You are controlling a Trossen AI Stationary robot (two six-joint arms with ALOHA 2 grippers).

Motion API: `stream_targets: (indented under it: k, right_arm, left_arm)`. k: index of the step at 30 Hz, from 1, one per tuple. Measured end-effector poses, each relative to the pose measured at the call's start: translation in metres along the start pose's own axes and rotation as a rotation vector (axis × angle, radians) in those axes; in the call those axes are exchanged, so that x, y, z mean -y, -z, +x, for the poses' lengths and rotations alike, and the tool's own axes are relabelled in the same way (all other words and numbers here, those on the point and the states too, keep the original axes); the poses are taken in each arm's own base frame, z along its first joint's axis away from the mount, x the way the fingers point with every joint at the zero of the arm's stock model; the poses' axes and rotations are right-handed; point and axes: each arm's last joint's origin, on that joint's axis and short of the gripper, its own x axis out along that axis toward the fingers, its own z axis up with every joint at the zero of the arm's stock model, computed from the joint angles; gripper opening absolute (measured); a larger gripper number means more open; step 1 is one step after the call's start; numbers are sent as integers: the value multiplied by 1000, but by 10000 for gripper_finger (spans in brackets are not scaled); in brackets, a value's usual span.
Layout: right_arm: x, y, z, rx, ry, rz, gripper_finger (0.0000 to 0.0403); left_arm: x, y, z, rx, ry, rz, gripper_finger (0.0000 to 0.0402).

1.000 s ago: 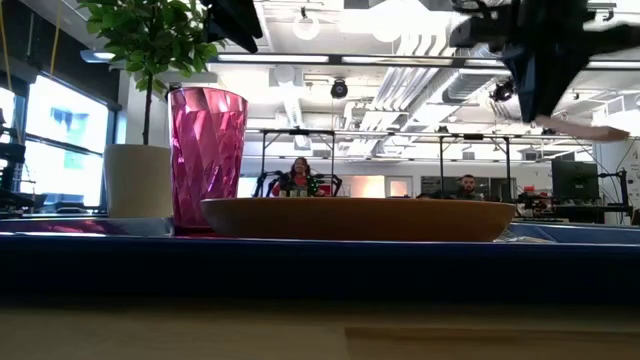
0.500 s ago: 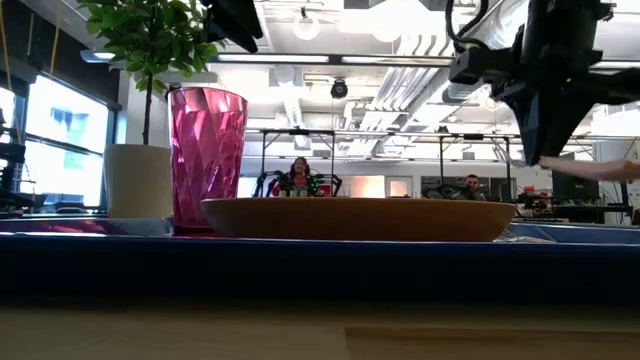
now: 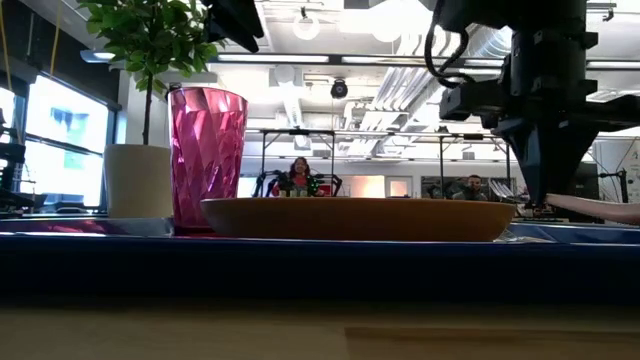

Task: Pick and place plate/cup/fork/spoon on tray
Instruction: Put the light orange fork on the right side of the orange spoon

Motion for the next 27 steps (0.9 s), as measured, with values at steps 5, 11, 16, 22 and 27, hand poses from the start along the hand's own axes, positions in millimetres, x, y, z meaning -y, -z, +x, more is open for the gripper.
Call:
stream_targets:
  k: [5, 11, 16, 22, 27]
  right_arm:
    - [-2, 2, 10, -30, 42, 0, 12]
    - [-6, 5, 23, -69, 83, -2, 12]
    - [-7, 5, 29, -71, 96, 1, 12]
    - [-8, 6, 34, -87, 113, 3, 12]
    - [-8, 6, 34, -86, 113, 13, 15]
  left_arm:
    - [0, 0, 0, 0, 0, 0, 143]
    - [0, 0, 0, 0, 0, 0, 143]
    - [0, 0, 0, 0, 0, 1, 143]
    - [0, 0, 0, 0, 0, 1, 143]
    - [0, 0, 0, 0, 0, 1, 143]
